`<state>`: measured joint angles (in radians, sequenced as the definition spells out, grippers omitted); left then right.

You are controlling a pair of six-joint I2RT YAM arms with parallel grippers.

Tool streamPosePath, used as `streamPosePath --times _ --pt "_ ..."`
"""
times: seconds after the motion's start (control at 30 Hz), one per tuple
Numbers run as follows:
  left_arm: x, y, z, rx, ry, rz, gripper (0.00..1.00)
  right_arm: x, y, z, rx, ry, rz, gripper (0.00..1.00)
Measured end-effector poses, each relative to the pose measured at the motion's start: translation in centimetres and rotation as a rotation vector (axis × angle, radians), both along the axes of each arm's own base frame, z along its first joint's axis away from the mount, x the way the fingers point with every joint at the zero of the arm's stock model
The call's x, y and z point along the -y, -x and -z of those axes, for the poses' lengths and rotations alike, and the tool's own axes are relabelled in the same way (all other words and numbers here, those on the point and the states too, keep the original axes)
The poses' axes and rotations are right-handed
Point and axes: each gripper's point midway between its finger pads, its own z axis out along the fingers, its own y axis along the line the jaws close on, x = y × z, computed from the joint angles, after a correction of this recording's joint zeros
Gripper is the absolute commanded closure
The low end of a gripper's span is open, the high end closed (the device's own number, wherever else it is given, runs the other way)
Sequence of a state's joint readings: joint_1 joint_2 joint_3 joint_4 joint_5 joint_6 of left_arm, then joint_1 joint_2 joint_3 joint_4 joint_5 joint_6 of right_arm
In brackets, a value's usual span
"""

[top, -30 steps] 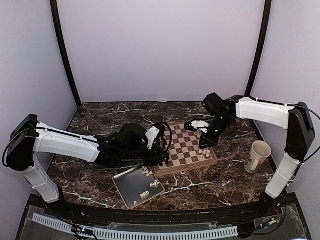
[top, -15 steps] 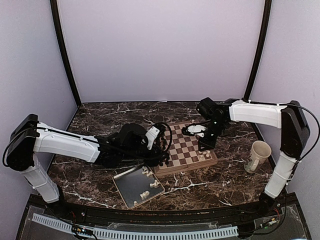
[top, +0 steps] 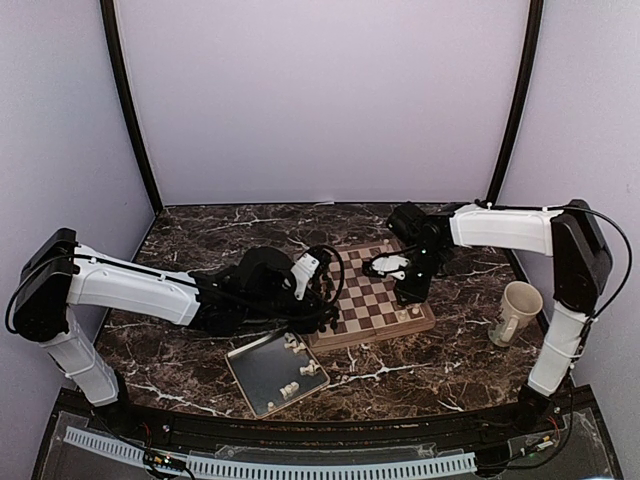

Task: Set up the chess pieces on the board
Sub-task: Adjust the pawn at b2.

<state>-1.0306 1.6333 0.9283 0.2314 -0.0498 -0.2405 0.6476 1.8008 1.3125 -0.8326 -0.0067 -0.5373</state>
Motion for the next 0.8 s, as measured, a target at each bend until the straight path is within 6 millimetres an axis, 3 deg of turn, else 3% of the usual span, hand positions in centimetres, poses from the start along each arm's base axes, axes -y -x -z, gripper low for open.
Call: streamPosePath --times 0.2,0.5,0.8 --pt "0.09 0.04 -0.07 0.0 0.006 0.004 0.48 0.04 0.06 0.71 -0.013 0.014 0.002 0.84" --pt "-0.14 0.2 0.41 -0.008 -0.002 0.003 0.48 -0.53 0.06 0.63 -0.015 0.008 -0.004 0.86" --pt "-0.09 0.22 0.44 -0.009 -0.001 0.005 0.47 -0.54 0.05 0.89 -0.02 0.012 0.0 0.76"
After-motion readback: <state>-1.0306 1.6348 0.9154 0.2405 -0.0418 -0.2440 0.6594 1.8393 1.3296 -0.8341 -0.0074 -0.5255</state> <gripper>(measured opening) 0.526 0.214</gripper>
